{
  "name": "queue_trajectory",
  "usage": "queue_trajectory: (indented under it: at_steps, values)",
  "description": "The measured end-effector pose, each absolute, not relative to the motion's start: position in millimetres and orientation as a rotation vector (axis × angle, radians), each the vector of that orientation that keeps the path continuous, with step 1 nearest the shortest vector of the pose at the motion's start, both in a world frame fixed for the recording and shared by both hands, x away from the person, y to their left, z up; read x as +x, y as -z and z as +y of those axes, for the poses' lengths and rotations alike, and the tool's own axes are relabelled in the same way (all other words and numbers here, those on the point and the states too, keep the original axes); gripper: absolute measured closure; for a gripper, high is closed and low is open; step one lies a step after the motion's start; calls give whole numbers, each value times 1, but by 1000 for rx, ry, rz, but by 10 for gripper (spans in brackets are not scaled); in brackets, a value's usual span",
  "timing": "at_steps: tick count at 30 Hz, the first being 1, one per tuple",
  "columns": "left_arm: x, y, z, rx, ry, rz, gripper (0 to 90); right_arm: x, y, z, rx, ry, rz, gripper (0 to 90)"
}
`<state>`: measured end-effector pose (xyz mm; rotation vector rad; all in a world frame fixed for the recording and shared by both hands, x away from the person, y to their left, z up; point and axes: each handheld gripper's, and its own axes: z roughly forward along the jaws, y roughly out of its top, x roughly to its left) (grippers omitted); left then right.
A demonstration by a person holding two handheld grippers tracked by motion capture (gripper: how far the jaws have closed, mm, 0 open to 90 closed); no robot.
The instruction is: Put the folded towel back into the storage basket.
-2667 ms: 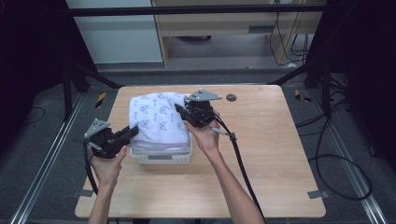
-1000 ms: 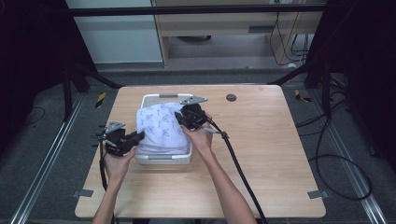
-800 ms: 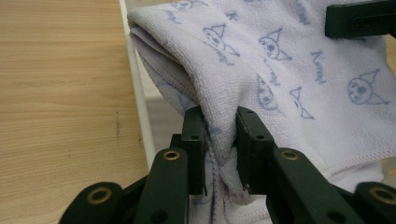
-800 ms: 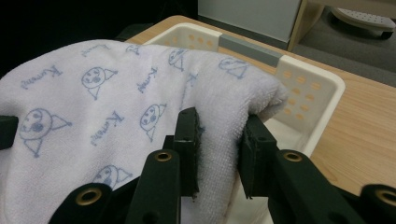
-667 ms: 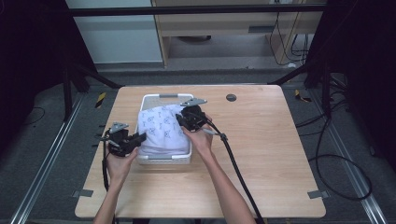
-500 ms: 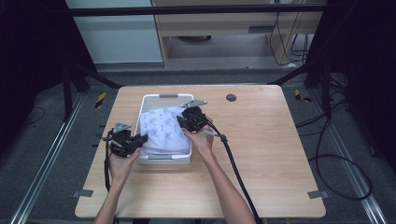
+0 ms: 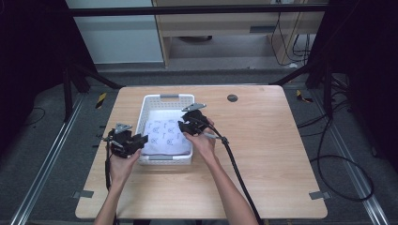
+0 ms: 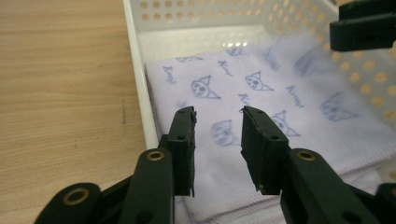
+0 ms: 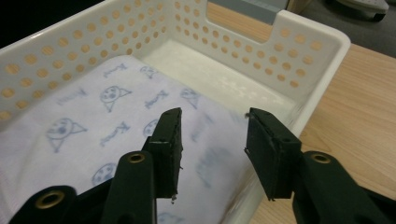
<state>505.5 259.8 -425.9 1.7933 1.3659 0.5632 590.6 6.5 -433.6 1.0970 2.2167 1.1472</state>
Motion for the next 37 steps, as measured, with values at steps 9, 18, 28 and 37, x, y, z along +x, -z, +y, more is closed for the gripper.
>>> queue_trajectory:
  at_steps: [9, 18, 28, 37]
  values:
    - [493, 410, 268, 1729, -607, 1329, 578, 576, 417, -13, 1074, -1232, 2169, 340]
    - [481, 406, 263, 1729, -617, 1251, 486, 554, 406, -52, 1054, -1266, 2142, 222]
    - [463, 409, 263, 1747, -631, 1187, 392, 529, 407, -107, 1099, -1253, 2117, 166]
    - [454, 419, 264, 1786, -644, 1169, 342, 501, 420, -158, 1136, -1229, 2096, 153]
